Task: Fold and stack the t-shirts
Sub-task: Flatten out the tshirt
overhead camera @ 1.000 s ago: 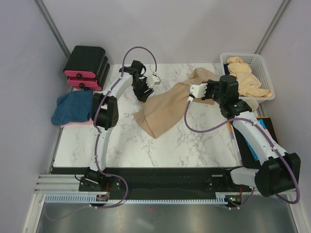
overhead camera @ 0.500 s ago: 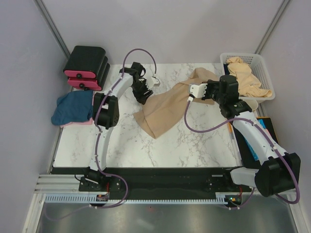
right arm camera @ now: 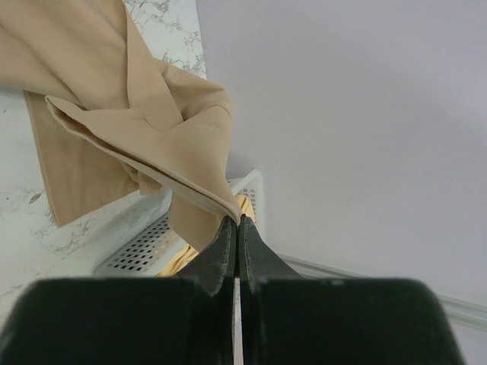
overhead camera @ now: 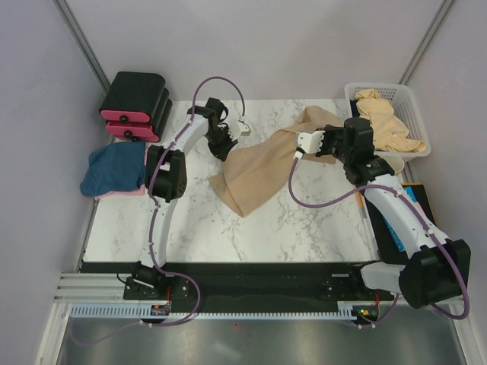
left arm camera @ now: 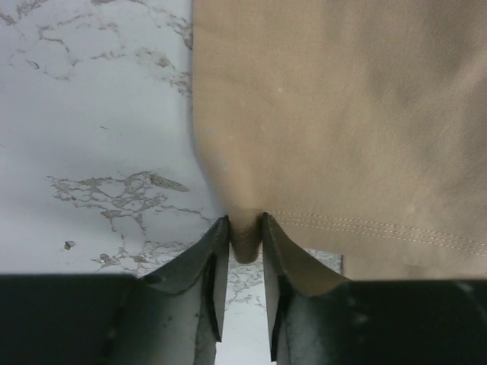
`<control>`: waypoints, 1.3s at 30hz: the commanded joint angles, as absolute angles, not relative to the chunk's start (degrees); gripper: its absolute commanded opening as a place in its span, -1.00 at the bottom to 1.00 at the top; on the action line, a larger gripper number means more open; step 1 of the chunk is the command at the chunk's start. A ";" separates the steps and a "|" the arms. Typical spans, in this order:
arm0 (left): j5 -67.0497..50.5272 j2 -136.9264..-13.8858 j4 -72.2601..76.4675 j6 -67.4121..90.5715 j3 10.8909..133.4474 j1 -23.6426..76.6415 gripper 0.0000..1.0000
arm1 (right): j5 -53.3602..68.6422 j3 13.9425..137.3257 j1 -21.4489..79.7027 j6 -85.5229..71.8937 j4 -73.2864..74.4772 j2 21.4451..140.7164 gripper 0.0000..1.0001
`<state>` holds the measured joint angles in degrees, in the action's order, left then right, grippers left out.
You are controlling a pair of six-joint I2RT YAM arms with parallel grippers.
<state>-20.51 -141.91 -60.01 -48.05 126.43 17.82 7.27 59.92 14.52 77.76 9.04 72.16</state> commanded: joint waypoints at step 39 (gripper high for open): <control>15.03 -86.15 7.81 -77.50 97.17 17.75 -0.96 | 5.97 73.13 10.11 84.99 -34.72 72.79 -1.00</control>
<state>16.27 -98.04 -2.33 -70.04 108.97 17.93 0.45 73.25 10.26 83.74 -30.24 82.17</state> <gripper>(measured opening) 0.036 0.011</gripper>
